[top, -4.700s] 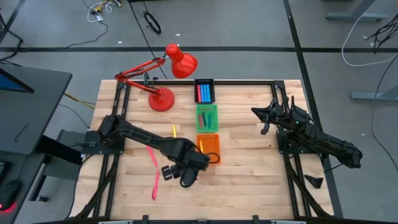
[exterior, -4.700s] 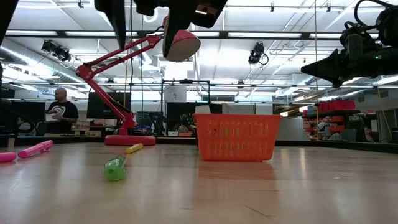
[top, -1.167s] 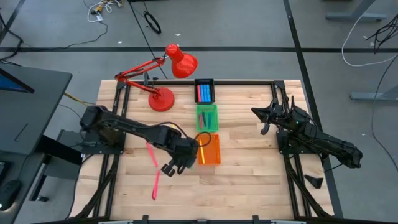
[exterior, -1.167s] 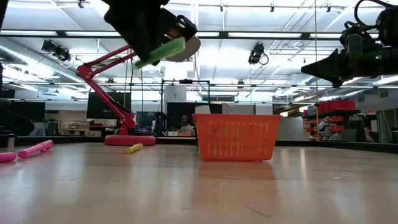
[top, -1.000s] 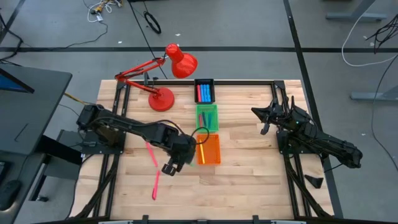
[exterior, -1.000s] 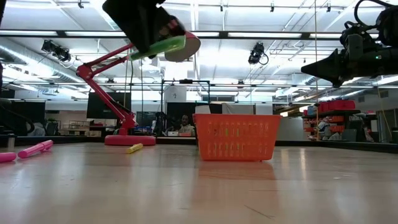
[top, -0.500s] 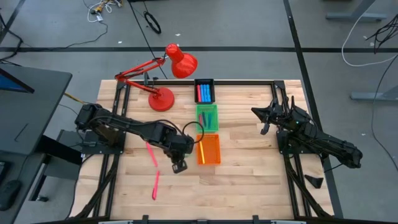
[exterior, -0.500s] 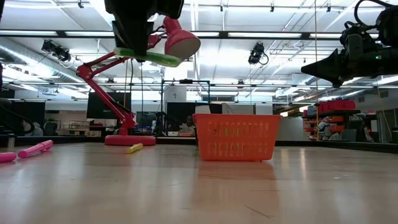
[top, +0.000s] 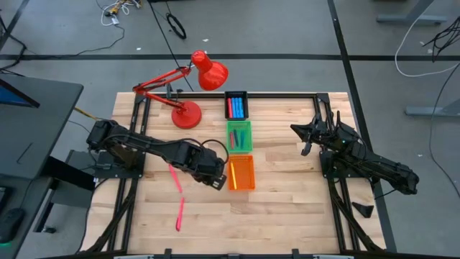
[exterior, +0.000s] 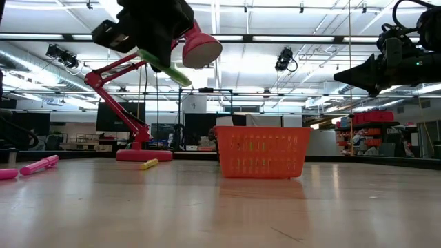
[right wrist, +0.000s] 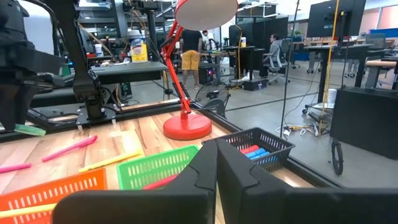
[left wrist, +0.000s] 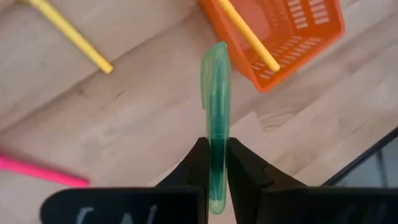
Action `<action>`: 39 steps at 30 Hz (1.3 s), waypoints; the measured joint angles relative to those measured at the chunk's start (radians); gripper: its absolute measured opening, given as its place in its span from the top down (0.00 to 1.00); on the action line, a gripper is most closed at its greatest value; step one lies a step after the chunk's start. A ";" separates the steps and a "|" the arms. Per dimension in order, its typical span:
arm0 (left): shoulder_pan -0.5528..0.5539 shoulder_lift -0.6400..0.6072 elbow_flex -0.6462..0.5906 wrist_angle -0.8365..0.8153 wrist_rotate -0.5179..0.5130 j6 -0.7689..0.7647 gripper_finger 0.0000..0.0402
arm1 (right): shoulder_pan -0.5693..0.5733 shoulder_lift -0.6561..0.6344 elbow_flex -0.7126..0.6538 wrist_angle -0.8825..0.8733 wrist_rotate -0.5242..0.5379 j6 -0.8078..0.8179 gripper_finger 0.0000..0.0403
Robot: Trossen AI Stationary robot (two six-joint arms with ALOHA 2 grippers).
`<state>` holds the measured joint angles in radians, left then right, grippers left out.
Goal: Pick & Place Markers
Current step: Put the green marker into the green bin
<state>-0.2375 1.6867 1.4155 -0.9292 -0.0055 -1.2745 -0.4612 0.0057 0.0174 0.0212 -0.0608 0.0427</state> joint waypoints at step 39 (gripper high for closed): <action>0.401 0.306 0.395 -0.175 0.008 0.134 0.91 | 0.000 0.000 0.000 0.000 0.000 0.000 0.97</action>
<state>0.1633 1.9930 1.8105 -1.1041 0.0029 -1.1408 -0.4610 0.0057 0.0174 0.0214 -0.0608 0.0429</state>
